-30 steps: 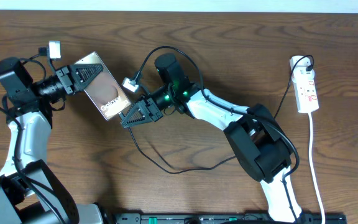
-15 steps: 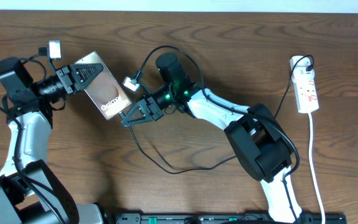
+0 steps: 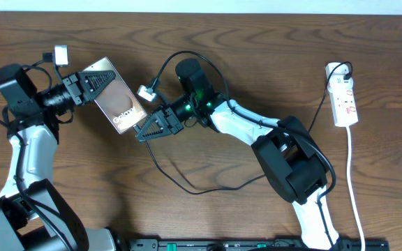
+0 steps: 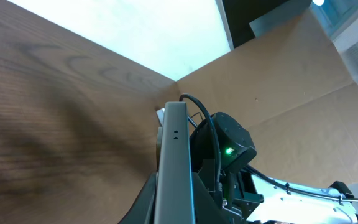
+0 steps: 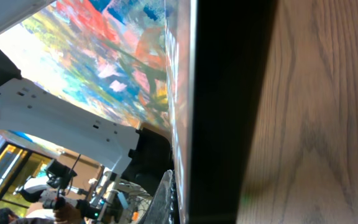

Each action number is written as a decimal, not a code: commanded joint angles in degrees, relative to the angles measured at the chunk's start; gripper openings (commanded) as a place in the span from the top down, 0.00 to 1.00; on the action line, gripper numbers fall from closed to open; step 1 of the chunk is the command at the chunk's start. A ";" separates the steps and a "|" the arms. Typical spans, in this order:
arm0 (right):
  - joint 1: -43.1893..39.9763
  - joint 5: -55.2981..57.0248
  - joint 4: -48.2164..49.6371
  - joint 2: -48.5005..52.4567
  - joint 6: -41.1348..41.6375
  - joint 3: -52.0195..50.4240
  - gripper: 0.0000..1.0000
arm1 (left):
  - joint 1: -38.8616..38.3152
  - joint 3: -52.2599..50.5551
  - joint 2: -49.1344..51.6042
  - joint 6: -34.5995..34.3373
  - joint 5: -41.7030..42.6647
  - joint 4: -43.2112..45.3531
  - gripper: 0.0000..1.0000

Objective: Plug charger to phone and switch on socket

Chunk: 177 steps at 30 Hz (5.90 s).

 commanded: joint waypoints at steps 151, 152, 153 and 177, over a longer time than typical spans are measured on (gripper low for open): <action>-7.80 2.23 -0.59 -0.04 1.81 1.11 0.01 | -0.83 -2.91 16.90 10.84 -46.25 -36.92 0.53; -7.80 2.23 -0.59 -0.04 1.81 1.11 0.01 | -0.83 -2.91 16.90 10.84 -46.25 -36.92 0.53; -7.80 2.23 -0.59 -0.04 1.81 1.11 0.01 | -0.83 -2.91 16.90 10.84 -46.25 -36.94 0.53; -7.80 2.23 -0.59 -0.04 1.81 1.11 0.01 | -0.83 -2.91 16.90 10.82 -50.23 -40.92 0.35</action>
